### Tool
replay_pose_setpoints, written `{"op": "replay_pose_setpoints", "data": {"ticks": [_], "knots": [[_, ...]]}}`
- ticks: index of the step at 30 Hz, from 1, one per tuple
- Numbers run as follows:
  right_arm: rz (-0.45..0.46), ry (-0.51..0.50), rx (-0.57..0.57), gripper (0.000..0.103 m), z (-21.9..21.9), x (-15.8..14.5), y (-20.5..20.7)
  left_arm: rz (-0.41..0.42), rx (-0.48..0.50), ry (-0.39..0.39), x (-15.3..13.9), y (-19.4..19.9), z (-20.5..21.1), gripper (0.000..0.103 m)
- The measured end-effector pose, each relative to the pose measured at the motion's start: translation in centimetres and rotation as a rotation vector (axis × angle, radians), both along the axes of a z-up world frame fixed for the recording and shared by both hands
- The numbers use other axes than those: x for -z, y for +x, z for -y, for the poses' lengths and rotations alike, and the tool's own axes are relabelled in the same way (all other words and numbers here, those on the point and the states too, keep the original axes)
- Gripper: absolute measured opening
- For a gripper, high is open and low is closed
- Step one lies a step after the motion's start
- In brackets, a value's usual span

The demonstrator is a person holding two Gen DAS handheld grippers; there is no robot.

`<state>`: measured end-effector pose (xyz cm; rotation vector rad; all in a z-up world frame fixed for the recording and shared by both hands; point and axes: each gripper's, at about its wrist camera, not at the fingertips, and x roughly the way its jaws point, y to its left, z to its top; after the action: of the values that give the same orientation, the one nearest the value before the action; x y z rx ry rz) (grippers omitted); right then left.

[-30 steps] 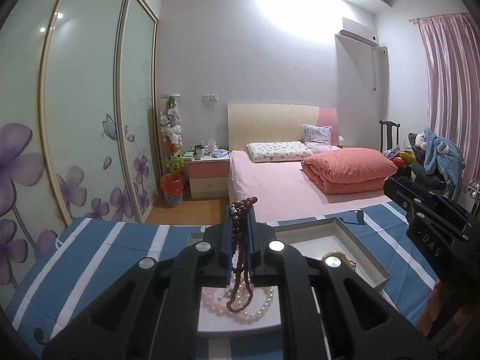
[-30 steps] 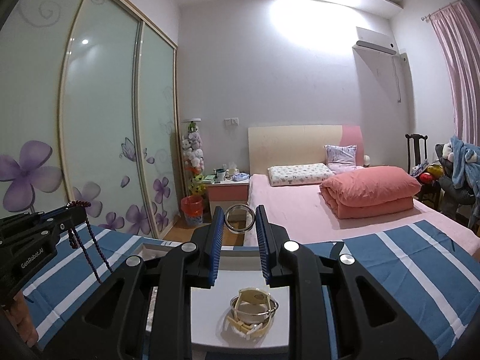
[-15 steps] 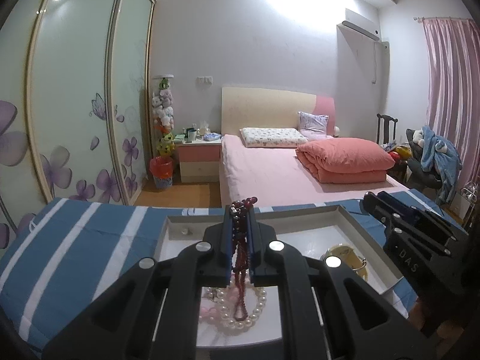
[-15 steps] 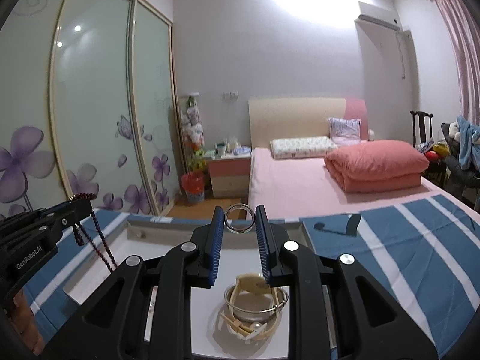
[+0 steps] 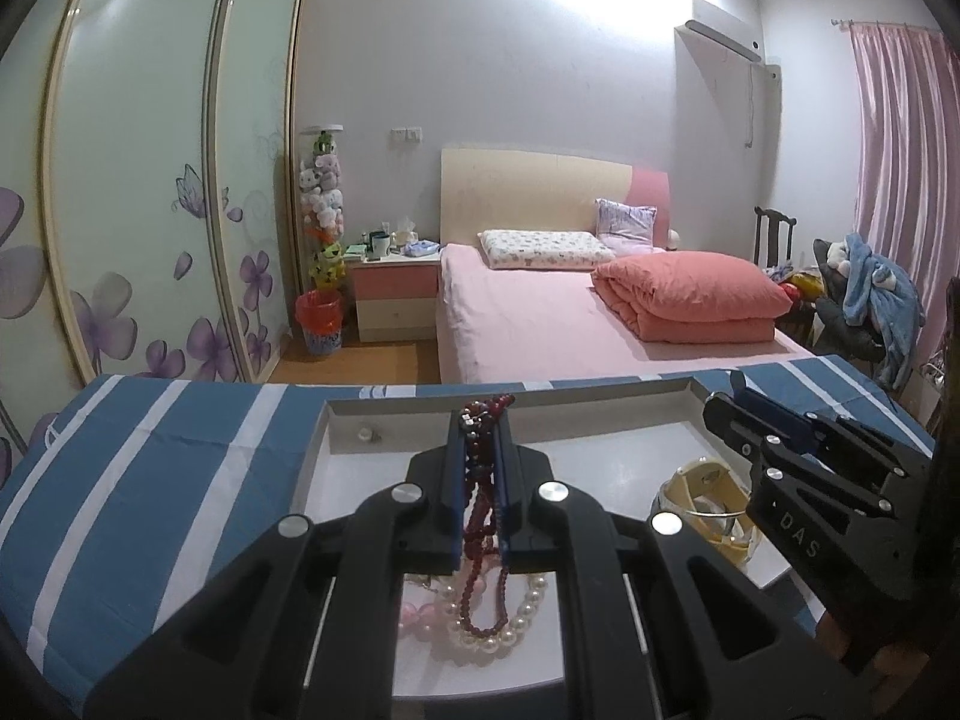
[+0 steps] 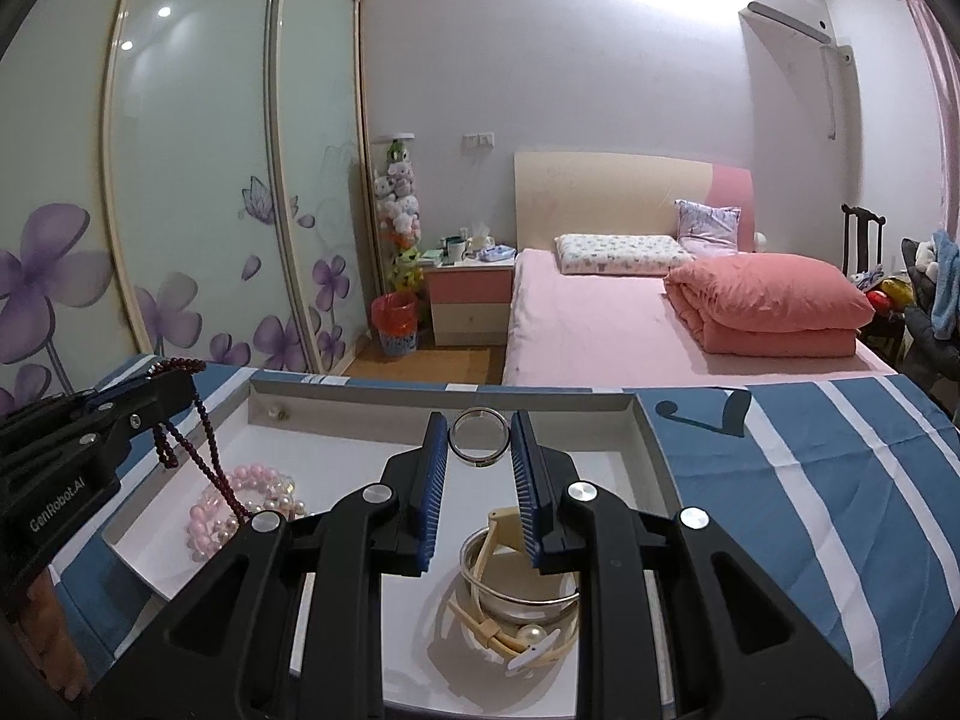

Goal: Organize jewelry
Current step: 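Carry the bead bracelet with the left tool while the right tool carries the ring to the tray, then open the left tool to drop the bracelet in the tray while the right tool releases the ring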

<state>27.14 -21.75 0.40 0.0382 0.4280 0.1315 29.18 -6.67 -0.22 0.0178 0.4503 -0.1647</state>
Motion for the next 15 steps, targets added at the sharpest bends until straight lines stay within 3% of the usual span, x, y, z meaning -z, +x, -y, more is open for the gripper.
{"op": "replay_pose_setpoints", "data": {"ticks": [4, 6, 8, 15], "knots": [[-0.031, 0.002, -0.007, 0.024, -0.1, 0.4, 0.7, -0.025, 0.001, -0.001, 0.6, 0.4, 0.1, 0.010], [-0.035, 0.001, -0.008, 0.044, -0.1, 0.5, 0.7, -0.036, -0.006, -0.008, 0.8, 0.6, 0.0, 0.013], [-0.016, -0.001, -0.002, 0.054, -0.1, 0.4, 0.4, -0.043, -0.013, -0.017, 0.8, 0.7, -0.3, 0.031], [0.006, 0.022, 0.021, 0.054, 0.6, 0.1, 0.2, -0.049, -0.034, -0.090, 0.7, 0.9, -1.7, 0.044]]}}
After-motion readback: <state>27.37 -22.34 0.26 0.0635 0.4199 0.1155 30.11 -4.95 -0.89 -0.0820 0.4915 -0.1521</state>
